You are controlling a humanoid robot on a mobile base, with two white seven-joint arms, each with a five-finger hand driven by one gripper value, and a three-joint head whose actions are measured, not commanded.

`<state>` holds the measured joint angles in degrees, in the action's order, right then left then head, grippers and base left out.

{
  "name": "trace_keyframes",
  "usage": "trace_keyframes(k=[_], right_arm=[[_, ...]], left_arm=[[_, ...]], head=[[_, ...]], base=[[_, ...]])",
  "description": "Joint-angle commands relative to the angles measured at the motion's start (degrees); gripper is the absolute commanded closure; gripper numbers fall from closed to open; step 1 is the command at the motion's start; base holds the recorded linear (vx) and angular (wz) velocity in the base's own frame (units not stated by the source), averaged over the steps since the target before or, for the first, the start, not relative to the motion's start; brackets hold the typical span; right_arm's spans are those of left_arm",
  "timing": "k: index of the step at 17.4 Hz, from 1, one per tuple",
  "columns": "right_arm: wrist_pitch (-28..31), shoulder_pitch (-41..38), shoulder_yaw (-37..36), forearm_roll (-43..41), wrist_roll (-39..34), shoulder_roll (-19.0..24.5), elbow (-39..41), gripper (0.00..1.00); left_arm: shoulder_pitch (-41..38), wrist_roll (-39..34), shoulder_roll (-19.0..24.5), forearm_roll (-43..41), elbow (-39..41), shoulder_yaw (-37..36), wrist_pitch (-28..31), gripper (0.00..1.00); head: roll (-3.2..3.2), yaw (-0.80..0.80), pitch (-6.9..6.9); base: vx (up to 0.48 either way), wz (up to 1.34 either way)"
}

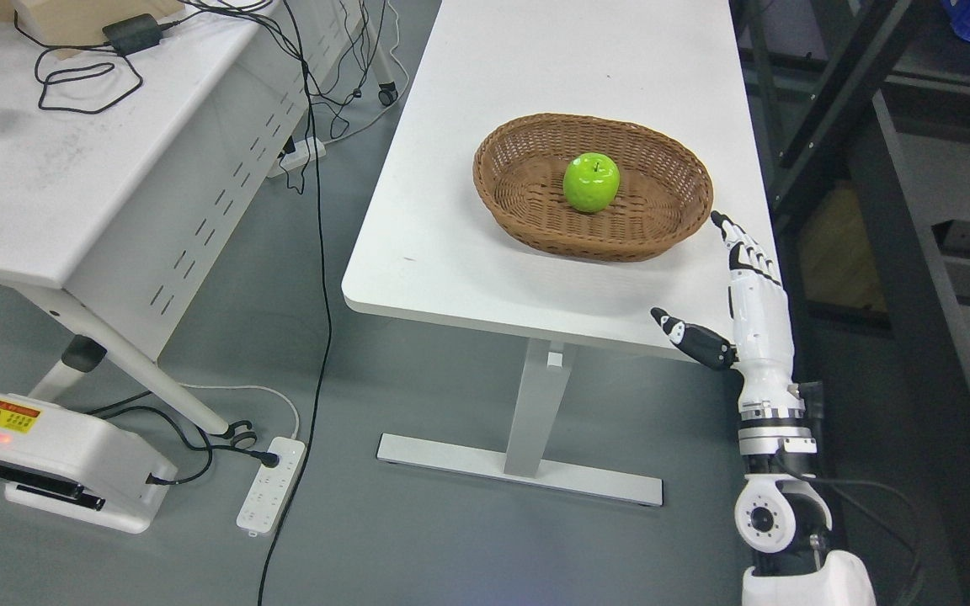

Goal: Place green apple on left shelf middle layer
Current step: 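Reach the right hand into the wicker basket over the green apple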

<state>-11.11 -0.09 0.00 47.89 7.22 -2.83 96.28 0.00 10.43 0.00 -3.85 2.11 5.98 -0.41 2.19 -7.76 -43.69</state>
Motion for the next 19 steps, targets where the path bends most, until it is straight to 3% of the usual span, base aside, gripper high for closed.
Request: trace_keyframes(k=[1,8,17,19], right_arm=[[-0.4,3.9,1.0,-1.2,-5.5,-2.2,2.3,0.0],[-0.4,9.4,2.5,-1.4,-16.7,-3.2,1.9,0.0],[-0.3,11.6,9.0,-0.2,-17.0,-3.5,-7.0,0.0],[-0.4,12.4,11.2,1.4,-16.9,-6.3,-9.7,0.0]], left_arm=[[1.2,0.0,1.0,0.0,0.0,0.0,0.0,0.0],[1.2,0.0,1.0,0.0,0.0,0.0,0.0,0.0],[1.2,0.0,1.0,0.0,0.0,0.0,0.0,0.0],[1.2,0.0,1.0,0.0,0.0,0.0,0.0,0.0]], head=[[0.0,0.0,0.0],[0.0,0.0,0.0],[0.0,0.0,0.0],[0.0,0.0,0.0]], base=[[0.254,0.19],[0.225,0.13],[0.17,0.08],[0.129,0.05]])
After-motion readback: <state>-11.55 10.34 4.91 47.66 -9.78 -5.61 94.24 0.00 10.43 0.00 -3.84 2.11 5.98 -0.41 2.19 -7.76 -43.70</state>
